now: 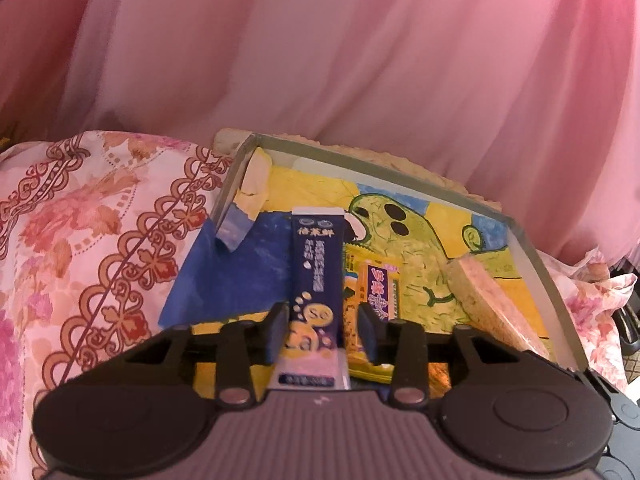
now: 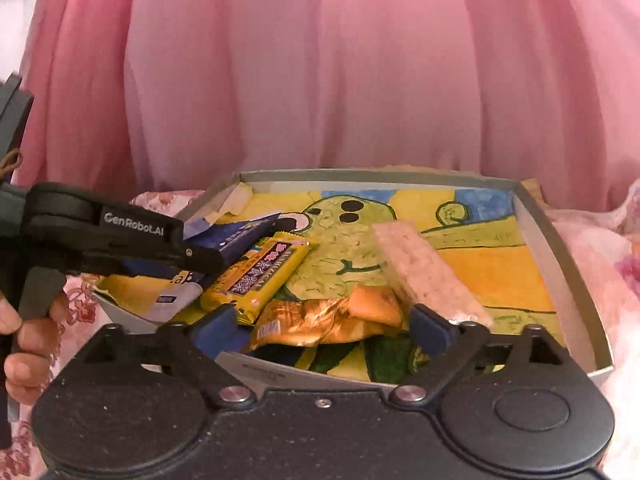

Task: Organize snacks
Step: 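Open both grippers to drop the blue stick and gold packet into the tray, then withdraw both grippers from the tray back toward the snack pile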

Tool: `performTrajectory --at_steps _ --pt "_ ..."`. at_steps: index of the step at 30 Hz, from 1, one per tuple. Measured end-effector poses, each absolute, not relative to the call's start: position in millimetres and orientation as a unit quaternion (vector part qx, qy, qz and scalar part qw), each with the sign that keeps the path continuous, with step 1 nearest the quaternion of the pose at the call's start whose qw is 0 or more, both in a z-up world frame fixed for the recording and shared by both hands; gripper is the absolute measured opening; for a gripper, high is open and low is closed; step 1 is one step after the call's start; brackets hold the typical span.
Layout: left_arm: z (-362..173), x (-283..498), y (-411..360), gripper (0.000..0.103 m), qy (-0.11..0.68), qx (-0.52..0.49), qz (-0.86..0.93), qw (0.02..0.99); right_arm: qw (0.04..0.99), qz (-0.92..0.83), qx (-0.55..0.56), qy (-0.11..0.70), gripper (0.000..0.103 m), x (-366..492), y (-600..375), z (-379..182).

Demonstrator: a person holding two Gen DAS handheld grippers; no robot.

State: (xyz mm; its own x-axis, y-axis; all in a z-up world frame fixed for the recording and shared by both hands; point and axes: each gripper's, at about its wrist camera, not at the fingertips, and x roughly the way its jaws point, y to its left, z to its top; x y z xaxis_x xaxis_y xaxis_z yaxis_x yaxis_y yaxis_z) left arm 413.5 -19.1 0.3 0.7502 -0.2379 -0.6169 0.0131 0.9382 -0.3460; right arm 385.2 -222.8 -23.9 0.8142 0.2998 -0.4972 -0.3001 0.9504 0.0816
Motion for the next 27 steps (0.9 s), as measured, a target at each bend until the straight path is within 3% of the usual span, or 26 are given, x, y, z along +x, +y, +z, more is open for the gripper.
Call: performTrajectory --at_steps 5,11,27 --pt "6 402 -14 0.077 0.332 -0.182 -0.059 0.924 0.957 0.163 0.017 0.239 0.100 370 -232 -15" --pt "22 381 -10 0.099 0.292 -0.190 -0.050 0.936 0.969 0.150 0.027 0.195 0.102 339 -242 1" --pt "60 287 -6 0.103 0.194 -0.143 -0.037 0.970 0.986 0.111 0.054 0.114 0.102 248 -269 62"
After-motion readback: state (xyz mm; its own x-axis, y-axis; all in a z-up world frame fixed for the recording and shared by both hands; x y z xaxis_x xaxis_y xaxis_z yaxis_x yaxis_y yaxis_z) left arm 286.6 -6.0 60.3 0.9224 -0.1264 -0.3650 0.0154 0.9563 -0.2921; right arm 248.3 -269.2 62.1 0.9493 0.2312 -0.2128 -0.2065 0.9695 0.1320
